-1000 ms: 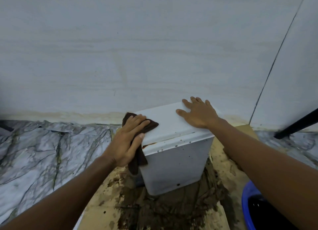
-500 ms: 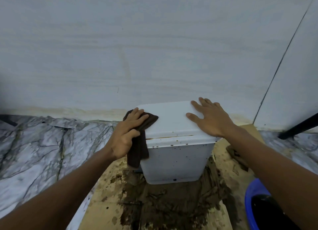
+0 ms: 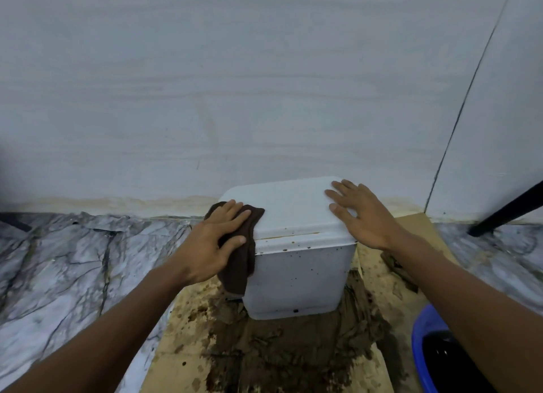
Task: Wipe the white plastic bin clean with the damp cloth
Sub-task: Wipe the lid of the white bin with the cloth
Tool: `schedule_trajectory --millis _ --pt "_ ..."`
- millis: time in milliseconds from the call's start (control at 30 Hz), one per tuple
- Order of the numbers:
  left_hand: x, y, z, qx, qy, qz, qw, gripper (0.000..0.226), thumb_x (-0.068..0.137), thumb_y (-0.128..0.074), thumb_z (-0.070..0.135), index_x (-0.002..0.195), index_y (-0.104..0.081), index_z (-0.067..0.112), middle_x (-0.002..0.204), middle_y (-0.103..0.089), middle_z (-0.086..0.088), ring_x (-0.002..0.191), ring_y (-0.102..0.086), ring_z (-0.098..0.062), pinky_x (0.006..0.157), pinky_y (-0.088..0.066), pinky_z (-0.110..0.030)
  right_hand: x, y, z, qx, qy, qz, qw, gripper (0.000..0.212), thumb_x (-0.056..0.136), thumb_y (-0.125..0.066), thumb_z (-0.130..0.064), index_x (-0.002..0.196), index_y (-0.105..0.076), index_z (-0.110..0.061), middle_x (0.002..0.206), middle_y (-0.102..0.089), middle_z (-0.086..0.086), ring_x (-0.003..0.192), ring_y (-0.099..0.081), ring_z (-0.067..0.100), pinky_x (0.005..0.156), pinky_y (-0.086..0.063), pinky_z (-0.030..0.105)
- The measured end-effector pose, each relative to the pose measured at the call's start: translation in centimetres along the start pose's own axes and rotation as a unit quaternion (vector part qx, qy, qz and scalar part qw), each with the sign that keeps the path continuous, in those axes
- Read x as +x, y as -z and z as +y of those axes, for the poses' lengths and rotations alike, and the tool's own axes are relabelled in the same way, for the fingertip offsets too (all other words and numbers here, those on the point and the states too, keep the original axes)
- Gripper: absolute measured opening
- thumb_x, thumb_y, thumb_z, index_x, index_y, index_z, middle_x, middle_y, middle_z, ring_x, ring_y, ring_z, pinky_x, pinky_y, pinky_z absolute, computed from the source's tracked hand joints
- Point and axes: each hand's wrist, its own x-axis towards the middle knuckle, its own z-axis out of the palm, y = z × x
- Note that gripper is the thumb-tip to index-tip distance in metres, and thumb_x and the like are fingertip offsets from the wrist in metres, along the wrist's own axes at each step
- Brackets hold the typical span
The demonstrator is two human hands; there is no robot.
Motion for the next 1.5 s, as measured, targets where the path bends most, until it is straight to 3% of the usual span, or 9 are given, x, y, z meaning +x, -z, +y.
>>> schedule_trajectory --millis 133,267,400,600,733,967,1267,1400,1500 --pt "2.4 -2.6 3.4 0.149 -0.062 0.012 0.987 0.055 0.108 -0.038 0.039 0.159 -0.029 0.022 0.166 -0.026 -0.003 0.156 -0.015 -0.017 0.124 0.005 -0.026 -0.2 -0.6 -0.4 -0.014 -0.006 0.019 1.000 0.047 0.106 -0.033 -0.036 0.150 -0.037 -0.023 0.162 -0.021 -0.004 0.151 -0.008 0.011 0.121 0.003 0.031" --pt "4.4 -6.1 7.0 0.244 -0.057 0.002 0.968 0.058 0.109 -0.015 0.044 0.162 -0.012 0.020 0.170 -0.014 -0.004 0.157 -0.006 -0.019 0.127 0.003 -0.035 -0.6 -1.0 -0.3 -0.049 -0.004 0.035 0.998 0.049 0.106 -0.026 -0.039 0.152 -0.034 -0.025 0.163 -0.020 -0.005 0.151 -0.008 0.011 0.120 0.004 0.028" --pt "3.5 -4.4 5.2 0.235 -0.064 -0.016 0.970 0.058 0.109 -0.018 0.047 0.162 -0.013 0.024 0.170 -0.013 -0.001 0.157 -0.006 -0.017 0.128 -0.001 -0.035 -0.8 -1.3 -0.5 -0.050 0.021 0.059 0.997 0.053 0.103 -0.022 -0.042 0.150 -0.038 -0.025 0.161 -0.026 -0.004 0.151 -0.012 0.012 0.120 0.001 0.028" --pt "-1.1 -0.5 -0.6 0.147 0.017 0.001 0.989 0.059 0.106 -0.027 0.048 0.161 -0.021 0.025 0.169 -0.015 0.003 0.157 -0.007 -0.015 0.128 -0.004 -0.032 -0.5 -1.4 -1.1 -0.043 0.025 0.062 0.997 0.047 0.106 -0.027 -0.036 0.149 -0.040 -0.024 0.161 -0.026 -0.003 0.151 -0.013 0.013 0.122 -0.001 0.032" --pt "0.8 -2.1 1.7 0.200 0.006 0.009 0.980 0.060 0.108 -0.020 0.048 0.162 -0.019 0.021 0.169 -0.014 -0.002 0.157 -0.007 -0.018 0.124 0.007 -0.027 -0.7 -1.3 -0.8 -0.050 0.007 0.065 0.997 0.046 0.107 -0.027 -0.033 0.150 -0.038 -0.023 0.161 -0.025 -0.003 0.151 -0.011 0.014 0.121 0.001 0.032" --pt "6.1 -6.7 8.3 0.238 -0.065 -0.023 0.969 0.059 0.109 -0.019 0.048 0.162 -0.012 0.022 0.169 -0.015 -0.005 0.157 -0.009 -0.019 0.127 -0.003 -0.034 -0.7 -1.7 -0.3 -0.072 0.009 0.078 0.994 0.047 0.107 -0.024 -0.036 0.151 -0.037 -0.026 0.161 -0.027 -0.005 0.151 -0.013 0.013 0.121 -0.001 0.033" --pt "-0.1 -0.1 0.5 0.152 0.022 -0.025 0.988 0.060 0.105 -0.032 0.050 0.160 -0.022 0.029 0.168 -0.017 0.005 0.157 -0.010 -0.014 0.127 -0.005 -0.030 -0.5 -2.0 -0.8 -0.044 0.031 0.092 0.994 0.057 0.101 -0.018 -0.041 0.148 -0.043 -0.023 0.159 -0.032 -0.001 0.150 -0.017 0.016 0.121 -0.003 0.034" --pt "0.5 -0.9 1.3 0.164 0.024 -0.011 0.986 0.062 0.105 -0.030 0.049 0.160 -0.025 0.022 0.167 -0.020 -0.001 0.157 -0.012 -0.020 0.128 -0.011 -0.039 -0.6 -2.0 -0.5 -0.054 0.018 0.092 0.994 0.058 0.100 -0.016 -0.042 0.148 -0.042 -0.023 0.159 -0.032 -0.001 0.150 -0.017 0.017 0.121 -0.003 0.035" --pt "2.9 -2.9 4.0 0.202 -0.012 -0.005 0.979 0.059 0.107 -0.032 0.047 0.160 -0.026 0.021 0.167 -0.024 -0.005 0.156 -0.016 -0.022 0.128 -0.006 -0.036 -0.6 -2.0 -0.5 -0.067 0.015 0.088 0.994 0.059 0.100 -0.014 -0.044 0.149 -0.040 -0.024 0.160 -0.030 -0.002 0.151 -0.016 0.016 0.120 -0.001 0.034"
